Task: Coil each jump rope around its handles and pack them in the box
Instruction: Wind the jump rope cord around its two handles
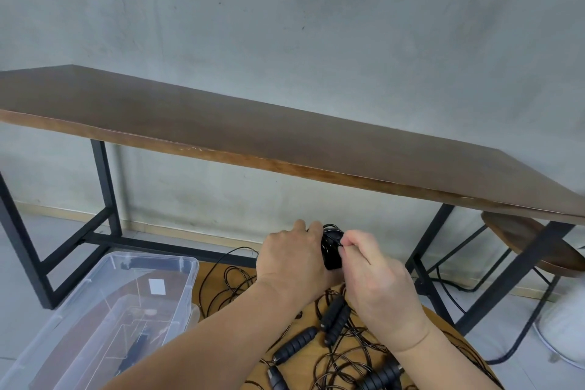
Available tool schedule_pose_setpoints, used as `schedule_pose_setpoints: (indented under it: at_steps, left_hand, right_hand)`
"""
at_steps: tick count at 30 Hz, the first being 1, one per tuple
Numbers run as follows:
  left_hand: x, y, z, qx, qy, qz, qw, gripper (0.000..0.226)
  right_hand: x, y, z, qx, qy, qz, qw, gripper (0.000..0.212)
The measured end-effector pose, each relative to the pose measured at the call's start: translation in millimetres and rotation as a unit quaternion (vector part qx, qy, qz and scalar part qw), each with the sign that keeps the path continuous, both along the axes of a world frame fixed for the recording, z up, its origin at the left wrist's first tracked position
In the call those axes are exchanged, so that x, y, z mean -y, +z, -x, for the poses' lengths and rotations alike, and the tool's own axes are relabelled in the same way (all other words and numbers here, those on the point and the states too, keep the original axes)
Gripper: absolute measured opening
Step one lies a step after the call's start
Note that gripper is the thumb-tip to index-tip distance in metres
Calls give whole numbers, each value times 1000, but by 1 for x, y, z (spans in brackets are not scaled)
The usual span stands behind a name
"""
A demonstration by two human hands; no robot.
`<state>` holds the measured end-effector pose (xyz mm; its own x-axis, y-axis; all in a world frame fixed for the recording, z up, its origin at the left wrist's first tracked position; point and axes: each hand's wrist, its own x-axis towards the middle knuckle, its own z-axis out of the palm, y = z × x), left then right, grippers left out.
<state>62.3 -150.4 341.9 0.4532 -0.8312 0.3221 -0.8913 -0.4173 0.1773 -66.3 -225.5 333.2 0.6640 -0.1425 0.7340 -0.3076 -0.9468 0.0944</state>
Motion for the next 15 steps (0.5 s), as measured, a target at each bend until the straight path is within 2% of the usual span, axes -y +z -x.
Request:
schedule_pose_setpoints:
  at_steps: [2, 3, 4, 5, 7, 9, 10, 13, 15]
  left_hand:
    - [-2, -4, 0, 8, 0, -12, 1000, 49]
    - [-3, -6, 0, 12, -2, -17, 1000, 45]
    - [-3, -8, 0, 14, -4, -20, 1000, 43]
    - [-4, -8, -1, 13, -3, -20, 1000, 43]
    - [-4, -5, -5, 8, -5, -14, 1000, 46]
    - [-5, -2, -9, -10, -5, -8, 1000, 48]
    - [-6, -1, -11, -16, -6, -4, 1000, 50]
    - [-9, -3, -17, -28, -13, 11, 999, 47]
    - [-10, -3, -22, -58, -16, 31, 998, 51]
  right_hand:
    - [-3, 4, -4, -17, 1, -27, 999, 10]
    - [-7, 6, -6, -15, -8, -66, 998, 9]
    - [-12, 9, -8, 3, -13, -146, 989, 12]
    - [-16, 11, -10, 34, -12, -248, 968, 18]
    - [-21, 14, -15, 59, -3, -442, 895, 26]
    - [-24, 17, -18, 34, -1, -562, 826, 21]
    - [-26, 18, -20, 21, 0, -584, 811, 20]
    - [-33, 16, -21, -9, -17, -520, 854, 38]
    - [-37, 11, -18, 9, -15, -503, 864, 44]
